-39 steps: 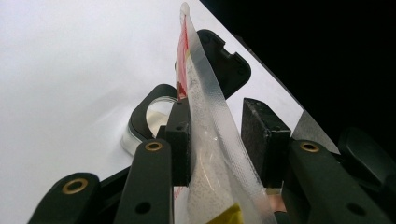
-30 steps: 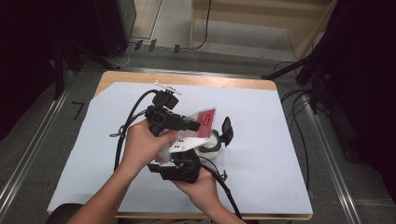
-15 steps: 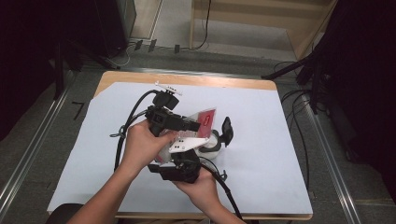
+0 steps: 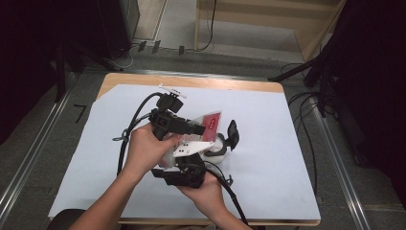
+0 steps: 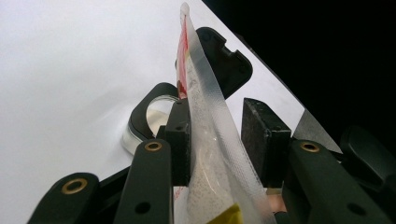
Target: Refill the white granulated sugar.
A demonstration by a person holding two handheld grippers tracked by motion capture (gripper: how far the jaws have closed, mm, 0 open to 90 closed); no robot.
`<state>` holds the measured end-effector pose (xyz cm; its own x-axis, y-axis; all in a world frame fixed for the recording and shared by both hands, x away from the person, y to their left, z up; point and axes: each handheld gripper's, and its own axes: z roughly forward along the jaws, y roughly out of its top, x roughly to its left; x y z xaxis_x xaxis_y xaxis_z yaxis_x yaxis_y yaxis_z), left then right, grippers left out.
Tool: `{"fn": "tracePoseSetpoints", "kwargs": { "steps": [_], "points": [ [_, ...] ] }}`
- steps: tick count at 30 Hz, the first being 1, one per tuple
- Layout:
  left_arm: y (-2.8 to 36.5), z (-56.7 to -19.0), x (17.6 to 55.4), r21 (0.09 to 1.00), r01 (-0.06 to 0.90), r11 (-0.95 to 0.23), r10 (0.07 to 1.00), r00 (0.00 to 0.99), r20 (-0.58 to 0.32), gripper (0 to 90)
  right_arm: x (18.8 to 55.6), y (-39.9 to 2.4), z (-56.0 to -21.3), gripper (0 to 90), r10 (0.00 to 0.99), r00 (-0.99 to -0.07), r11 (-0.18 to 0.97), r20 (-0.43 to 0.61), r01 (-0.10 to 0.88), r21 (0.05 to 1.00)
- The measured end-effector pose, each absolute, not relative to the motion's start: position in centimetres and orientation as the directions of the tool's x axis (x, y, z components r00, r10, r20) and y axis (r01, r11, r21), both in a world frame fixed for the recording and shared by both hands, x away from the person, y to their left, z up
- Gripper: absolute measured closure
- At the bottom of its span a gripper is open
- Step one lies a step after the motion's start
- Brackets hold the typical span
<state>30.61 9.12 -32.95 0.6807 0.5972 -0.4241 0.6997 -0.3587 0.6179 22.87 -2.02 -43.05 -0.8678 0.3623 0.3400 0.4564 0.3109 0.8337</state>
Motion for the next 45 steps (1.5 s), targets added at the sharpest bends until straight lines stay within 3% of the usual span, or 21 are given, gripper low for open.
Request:
{"fn": "tracePoseSetpoints", "kwargs": {
  "steps": [45],
  "points": [
    [8.98, -33.08, 30.56, 0.631, 0.695, -0.345, 0.598, 0.681, -0.423, 64.4, 23.06, -2.11, -42.87, 63.4, 0.358, -0.865, 0.325, 0.351, 0.468, 0.822]
  ]
}}
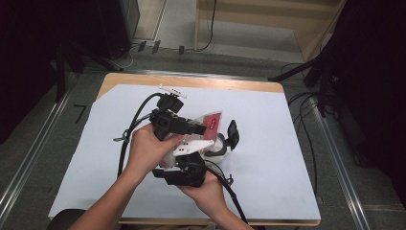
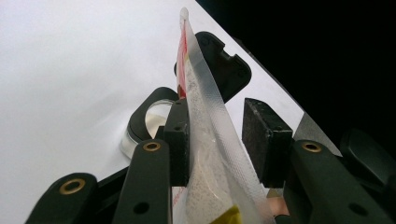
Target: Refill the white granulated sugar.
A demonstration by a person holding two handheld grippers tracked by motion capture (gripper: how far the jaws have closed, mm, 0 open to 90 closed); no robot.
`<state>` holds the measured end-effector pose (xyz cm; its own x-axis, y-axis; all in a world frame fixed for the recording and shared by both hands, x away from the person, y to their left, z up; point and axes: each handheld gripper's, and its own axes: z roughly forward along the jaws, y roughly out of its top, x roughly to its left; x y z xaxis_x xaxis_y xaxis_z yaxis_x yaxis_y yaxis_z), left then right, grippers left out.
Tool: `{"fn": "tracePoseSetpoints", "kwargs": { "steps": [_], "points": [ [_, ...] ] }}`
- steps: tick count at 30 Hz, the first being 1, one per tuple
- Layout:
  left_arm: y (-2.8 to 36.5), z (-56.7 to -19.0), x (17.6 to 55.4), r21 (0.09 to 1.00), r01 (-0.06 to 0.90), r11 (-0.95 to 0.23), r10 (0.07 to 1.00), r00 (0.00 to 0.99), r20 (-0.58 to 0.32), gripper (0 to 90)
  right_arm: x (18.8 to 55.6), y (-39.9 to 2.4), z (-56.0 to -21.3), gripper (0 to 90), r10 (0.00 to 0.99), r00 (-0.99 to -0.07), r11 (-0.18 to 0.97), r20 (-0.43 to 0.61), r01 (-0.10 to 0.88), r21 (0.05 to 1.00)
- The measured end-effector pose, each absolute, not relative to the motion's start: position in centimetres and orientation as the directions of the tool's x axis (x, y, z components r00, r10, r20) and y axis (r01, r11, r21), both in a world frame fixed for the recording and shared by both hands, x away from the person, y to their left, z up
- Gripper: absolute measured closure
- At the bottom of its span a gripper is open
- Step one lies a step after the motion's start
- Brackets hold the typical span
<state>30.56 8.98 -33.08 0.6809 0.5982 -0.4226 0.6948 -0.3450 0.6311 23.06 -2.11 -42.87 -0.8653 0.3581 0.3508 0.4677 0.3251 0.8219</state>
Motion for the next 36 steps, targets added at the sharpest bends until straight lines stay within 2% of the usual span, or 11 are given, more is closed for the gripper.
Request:
{"fn": "tracePoseSetpoints", "kwargs": {
  "steps": [15, 20, 36],
  "points": [
    [8.73, -33.00, 30.45, 0.636, 0.689, -0.347, 0.601, 0.684, -0.413, 66.0, 23.01, -2.10, -42.81, 63.4, 0.370, -0.860, 0.322, 0.350, 0.473, 0.820],
    [8.74, -33.01, 30.43, 0.637, 0.689, -0.345, 0.600, 0.684, -0.415, 66.0, 22.87, -1.95, -42.85, 63.5, 0.379, -0.869, 0.337, 0.318, 0.450, 0.827],
    [8.76, -32.81, 30.49, 0.632, 0.695, -0.344, 0.601, 0.680, -0.420, 65.8, 22.89, -1.99, -42.68, 64.0, 0.373, -0.863, 0.322, 0.341, 0.465, 0.824]
  ]
}}
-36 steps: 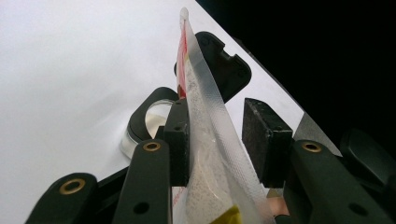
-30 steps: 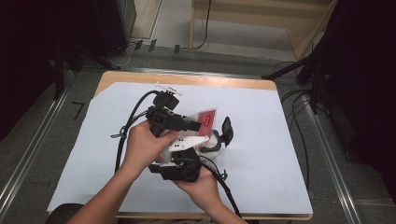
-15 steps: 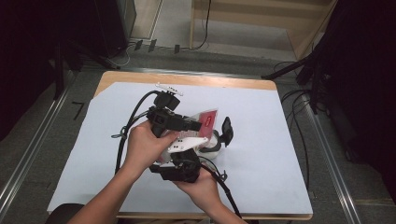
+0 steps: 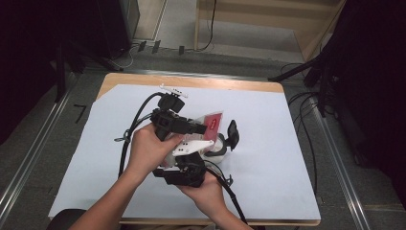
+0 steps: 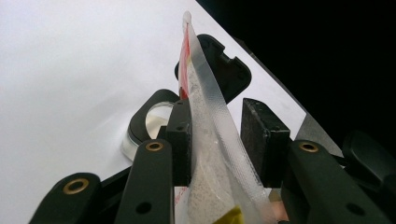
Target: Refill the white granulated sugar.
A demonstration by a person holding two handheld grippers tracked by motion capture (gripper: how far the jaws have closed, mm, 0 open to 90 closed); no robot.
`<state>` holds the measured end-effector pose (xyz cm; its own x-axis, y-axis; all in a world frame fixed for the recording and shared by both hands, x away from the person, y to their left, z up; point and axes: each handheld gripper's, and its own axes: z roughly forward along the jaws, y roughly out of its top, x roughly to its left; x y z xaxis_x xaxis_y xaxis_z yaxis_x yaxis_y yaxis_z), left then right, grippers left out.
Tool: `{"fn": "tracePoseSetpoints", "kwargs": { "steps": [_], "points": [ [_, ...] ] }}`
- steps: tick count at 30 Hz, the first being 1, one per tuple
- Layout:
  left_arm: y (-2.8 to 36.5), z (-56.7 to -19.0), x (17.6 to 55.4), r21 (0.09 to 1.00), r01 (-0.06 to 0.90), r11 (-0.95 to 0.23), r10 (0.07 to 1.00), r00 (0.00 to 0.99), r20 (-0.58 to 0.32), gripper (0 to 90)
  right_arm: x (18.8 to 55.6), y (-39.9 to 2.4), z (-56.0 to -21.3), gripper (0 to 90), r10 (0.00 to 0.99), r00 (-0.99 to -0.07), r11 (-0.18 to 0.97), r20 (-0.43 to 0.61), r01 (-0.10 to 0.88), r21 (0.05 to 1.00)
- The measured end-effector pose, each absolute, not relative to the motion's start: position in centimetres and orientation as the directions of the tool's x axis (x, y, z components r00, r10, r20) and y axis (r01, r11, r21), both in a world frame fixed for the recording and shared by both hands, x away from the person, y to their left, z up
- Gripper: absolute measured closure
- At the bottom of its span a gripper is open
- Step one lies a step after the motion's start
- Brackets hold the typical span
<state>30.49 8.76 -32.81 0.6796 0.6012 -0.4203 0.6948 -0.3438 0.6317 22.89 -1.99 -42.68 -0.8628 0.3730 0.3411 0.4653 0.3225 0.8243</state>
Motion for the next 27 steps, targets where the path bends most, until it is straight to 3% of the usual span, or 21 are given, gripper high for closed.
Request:
{"fn": "tracePoseSetpoints", "kwargs": {
  "steps": [27],
  "points": [
    [9.20, -33.07, 31.00, 0.613, 0.720, -0.325, 0.593, 0.660, -0.461, 65.1, 22.83, -2.08, -42.58, 64.0, 0.375, -0.867, 0.325, 0.328, 0.454, 0.829]
  ]
}}
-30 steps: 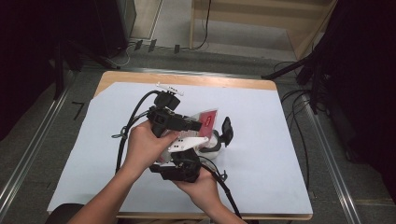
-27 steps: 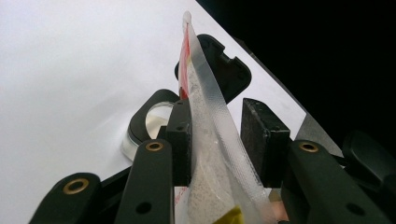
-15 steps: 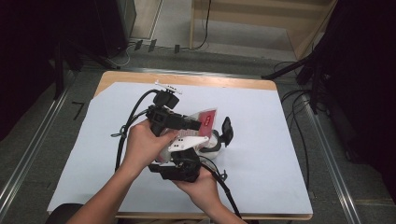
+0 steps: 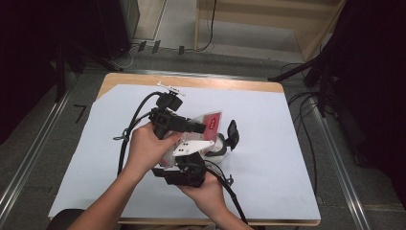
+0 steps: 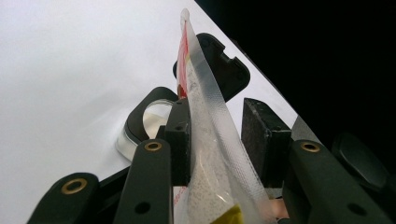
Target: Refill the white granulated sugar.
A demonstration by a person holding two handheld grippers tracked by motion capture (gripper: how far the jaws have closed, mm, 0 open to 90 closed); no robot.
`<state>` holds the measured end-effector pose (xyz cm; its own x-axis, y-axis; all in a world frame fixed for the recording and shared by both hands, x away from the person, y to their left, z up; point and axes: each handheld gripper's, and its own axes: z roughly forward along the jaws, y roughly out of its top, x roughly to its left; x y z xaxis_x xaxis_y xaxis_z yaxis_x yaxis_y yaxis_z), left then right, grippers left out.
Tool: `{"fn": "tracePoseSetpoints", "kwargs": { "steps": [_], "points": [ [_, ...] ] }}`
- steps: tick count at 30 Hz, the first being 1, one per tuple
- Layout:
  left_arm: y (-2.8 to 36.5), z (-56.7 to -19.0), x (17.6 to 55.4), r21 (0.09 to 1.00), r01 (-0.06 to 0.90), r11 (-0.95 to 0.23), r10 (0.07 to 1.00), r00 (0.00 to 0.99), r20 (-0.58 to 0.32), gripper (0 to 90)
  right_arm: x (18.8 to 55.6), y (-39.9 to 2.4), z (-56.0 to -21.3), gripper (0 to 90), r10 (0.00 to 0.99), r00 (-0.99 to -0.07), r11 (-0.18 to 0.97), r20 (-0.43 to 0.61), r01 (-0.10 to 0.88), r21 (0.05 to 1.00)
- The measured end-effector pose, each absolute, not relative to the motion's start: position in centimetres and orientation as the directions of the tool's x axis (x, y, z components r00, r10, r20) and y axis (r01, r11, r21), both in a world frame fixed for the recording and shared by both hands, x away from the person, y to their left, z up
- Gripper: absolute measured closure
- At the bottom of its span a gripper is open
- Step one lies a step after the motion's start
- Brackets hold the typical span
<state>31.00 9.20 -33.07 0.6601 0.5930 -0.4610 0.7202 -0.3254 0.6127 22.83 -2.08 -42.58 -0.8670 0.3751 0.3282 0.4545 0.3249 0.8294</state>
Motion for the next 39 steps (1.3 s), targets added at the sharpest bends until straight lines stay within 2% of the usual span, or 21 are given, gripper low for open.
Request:
{"fn": "tracePoseSetpoints", "kwargs": {
  "steps": [39],
  "points": [
    [8.75, -32.70, 30.89, 0.610, 0.710, -0.352, 0.616, 0.666, -0.420, 65.3, 23.21, -1.97, -42.64, 63.7, 0.361, -0.868, 0.319, 0.342, 0.459, 0.829]
  ]
}}
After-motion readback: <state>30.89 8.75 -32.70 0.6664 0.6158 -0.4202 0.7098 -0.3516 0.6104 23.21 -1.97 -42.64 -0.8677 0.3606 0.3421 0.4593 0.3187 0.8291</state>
